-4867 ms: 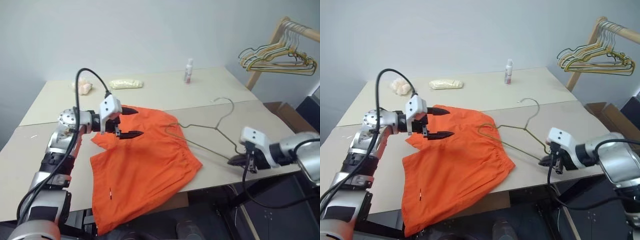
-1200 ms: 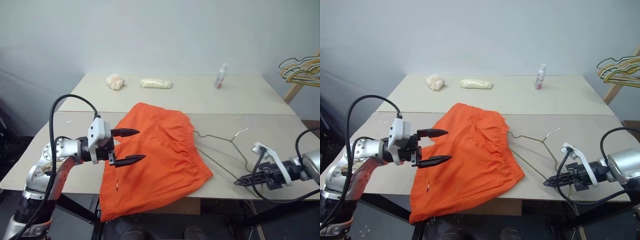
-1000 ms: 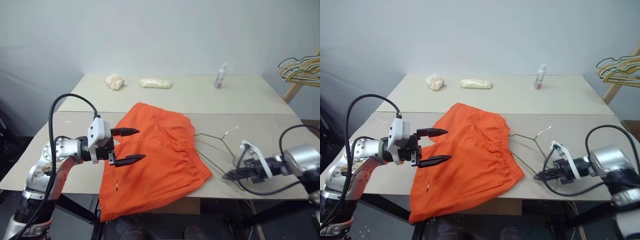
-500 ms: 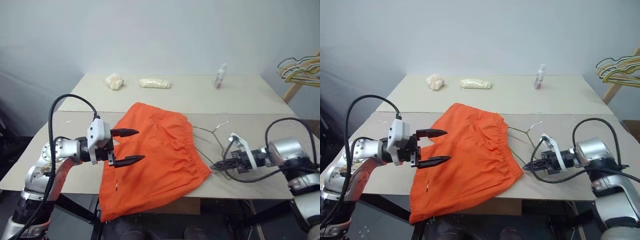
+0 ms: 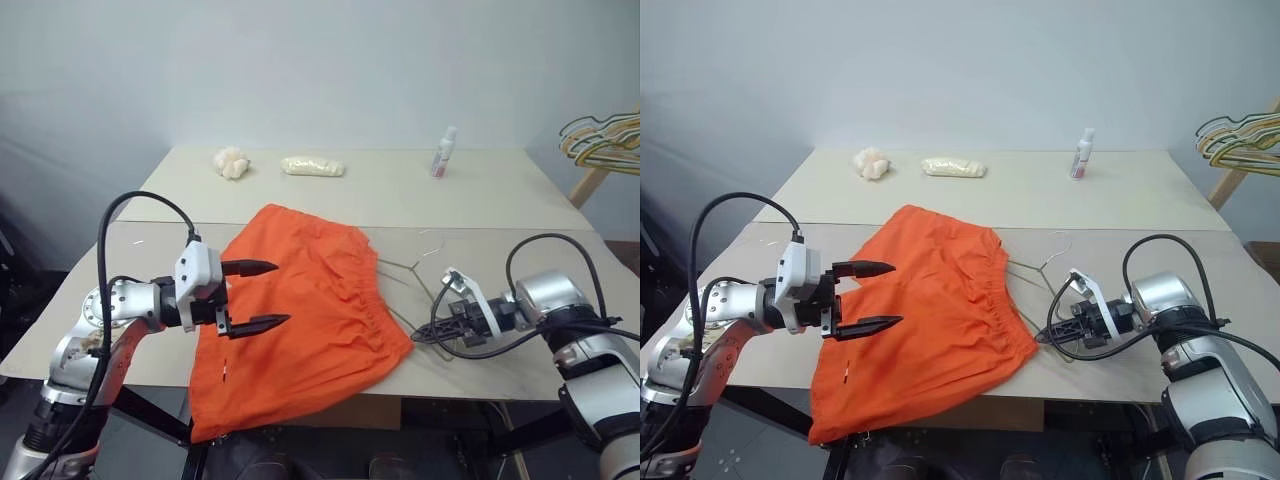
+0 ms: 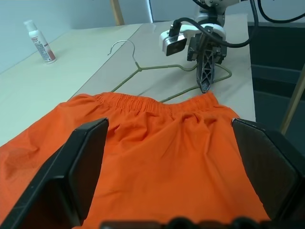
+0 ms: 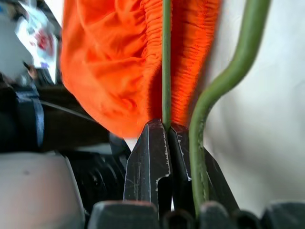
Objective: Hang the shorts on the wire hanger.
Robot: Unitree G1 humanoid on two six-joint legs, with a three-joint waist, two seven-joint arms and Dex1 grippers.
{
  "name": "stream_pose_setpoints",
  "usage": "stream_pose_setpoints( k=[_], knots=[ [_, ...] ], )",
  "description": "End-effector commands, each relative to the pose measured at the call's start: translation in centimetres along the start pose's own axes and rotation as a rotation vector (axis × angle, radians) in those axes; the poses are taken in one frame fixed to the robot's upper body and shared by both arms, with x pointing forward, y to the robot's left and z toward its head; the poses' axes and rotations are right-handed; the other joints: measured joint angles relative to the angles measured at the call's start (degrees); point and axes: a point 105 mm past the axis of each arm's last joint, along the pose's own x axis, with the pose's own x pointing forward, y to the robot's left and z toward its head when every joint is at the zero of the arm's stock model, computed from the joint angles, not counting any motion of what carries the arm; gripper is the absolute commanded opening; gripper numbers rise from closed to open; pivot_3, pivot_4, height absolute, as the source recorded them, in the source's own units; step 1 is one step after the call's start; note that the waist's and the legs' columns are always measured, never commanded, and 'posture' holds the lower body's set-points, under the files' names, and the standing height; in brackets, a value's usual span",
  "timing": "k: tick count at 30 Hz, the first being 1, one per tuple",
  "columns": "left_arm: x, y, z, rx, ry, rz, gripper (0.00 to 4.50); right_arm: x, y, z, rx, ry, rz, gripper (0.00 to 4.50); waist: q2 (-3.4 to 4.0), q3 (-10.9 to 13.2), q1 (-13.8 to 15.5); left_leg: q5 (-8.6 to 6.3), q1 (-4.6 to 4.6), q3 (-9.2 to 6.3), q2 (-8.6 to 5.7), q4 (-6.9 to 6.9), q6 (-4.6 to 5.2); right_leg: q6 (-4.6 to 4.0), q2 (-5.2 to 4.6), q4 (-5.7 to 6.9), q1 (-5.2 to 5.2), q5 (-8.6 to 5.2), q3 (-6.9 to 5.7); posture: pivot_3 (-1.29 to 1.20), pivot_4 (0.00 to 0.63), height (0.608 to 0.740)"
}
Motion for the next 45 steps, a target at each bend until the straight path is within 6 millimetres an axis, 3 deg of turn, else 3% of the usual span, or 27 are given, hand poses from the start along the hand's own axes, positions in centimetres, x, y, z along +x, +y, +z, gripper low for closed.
stream_pose_setpoints(
  k=[1, 8, 15, 23, 26, 31, 37, 42, 45],
  knots=[
    [-0.3, 0.1, 1.1, 0.062, -0.011, 0.009, 4.48, 0.3, 1.0, 0.6, -0.027, 0.013, 0.060, 0.00, 0.00, 0.0, 0.1, 0.00, 0.00, 0.00, -0.01, 0.00, 0.00, 0.00, 0.00, -0.01, 0.00, 0.00, 0.00, -0.02, 0.000, 0.740],
    [-0.3, 0.1, 1.1, 0.066, -0.010, 0.013, 4.48, 0.0, 0.1, 3.9, 0.029, -0.170, 0.005, 0.00, -0.04, 0.0, -0.3, 0.00, 0.11, 0.01, 0.01, -0.05, -0.03, -0.04, 0.03, 0.01, 0.10, 0.02, 0.00, -0.01, 0.000, 0.740],
    [-0.3, -0.2, 1.1, 0.063, -0.007, 0.011, 4.48, -1.6, 0.7, 5.1, -0.031, -0.269, 0.016, 0.00, -0.03, 0.0, 0.0, 0.00, 0.01, -0.04, -0.01, -0.03, -0.06, -0.05, 0.01, 0.01, -0.02, 0.03, -0.04, -0.03, 0.000, 0.740],
    [-0.1, 0.7, 1.6, 0.086, -0.009, 0.000, 4.48, -4.6, 3.4, 6.4, -0.347, -0.312, -0.123, 0.00, -0.02, 0.0, -0.1, -0.01, -0.04, -0.02, 0.00, -0.04, -0.05, -0.06, 0.01, 0.00, -0.09, 0.03, -0.04, -0.08, 0.000, 0.740],
    [0.1, 1.4, 1.8, 0.103, -0.011, -0.002, 4.48, -5.2, 5.2, 8.2, -0.461, -0.363, -0.178, 0.00, -0.02, 0.0, -0.6, -0.01, -0.04, 0.01, 0.01, -0.05, -0.05, -0.05, 0.02, 0.01, 0.02, 0.03, -0.01, -0.10, 0.000, 0.740],
    [0.0, 2.8, 2.8, 0.159, -0.015, -0.011, 4.48, -4.6, 8.1, 10.3, -0.799, -0.363, -0.361, 0.00, -0.03, 0.0, -1.9, -0.01, -0.13, 0.00, 0.01, -0.05, -0.05, -0.06, 0.02, 0.04, -0.02, 0.03, -0.01, -0.13, 0.000, 0.740],
    [-2.4, 7.1, 6.2, 0.322, 0.030, 0.043, 4.48, -2.1, 11.1, 9.5, -1.241, -0.203, -0.502, 0.00, -0.06, 0.0, -3.3, 0.01, -0.21, -0.06, -0.01, -0.02, -0.06, -0.05, 0.02, 0.09, -0.37, 0.03, -0.09, -0.13, 0.000, 0.740],
    [-4.2, 8.5, 8.4, 0.438, 0.095, -0.012, 4.48, -0.7, 12.0, 9.2, -1.366, -0.122, -0.551, 0.00, -0.06, 0.0, -4.7, 0.03, -0.39, -0.05, -0.04, 0.02, -0.08, -0.05, 0.02, 0.23, -0.62, 0.03, -0.08, -0.14, 0.000, 0.740],
    [-3.9, 8.8, 8.6, 0.485, 0.122, -0.056, 4.48, -0.3, 12.2, 9.2, -1.387, -0.093, -0.557, 0.00, -0.07, 0.0, -5.5, 0.04, -0.47, -0.06, -0.04, 0.05, -0.08, -0.05, 0.02, 0.38, -0.71, 0.03, -0.08, -0.14, 0.000, 0.740]
  ],
)
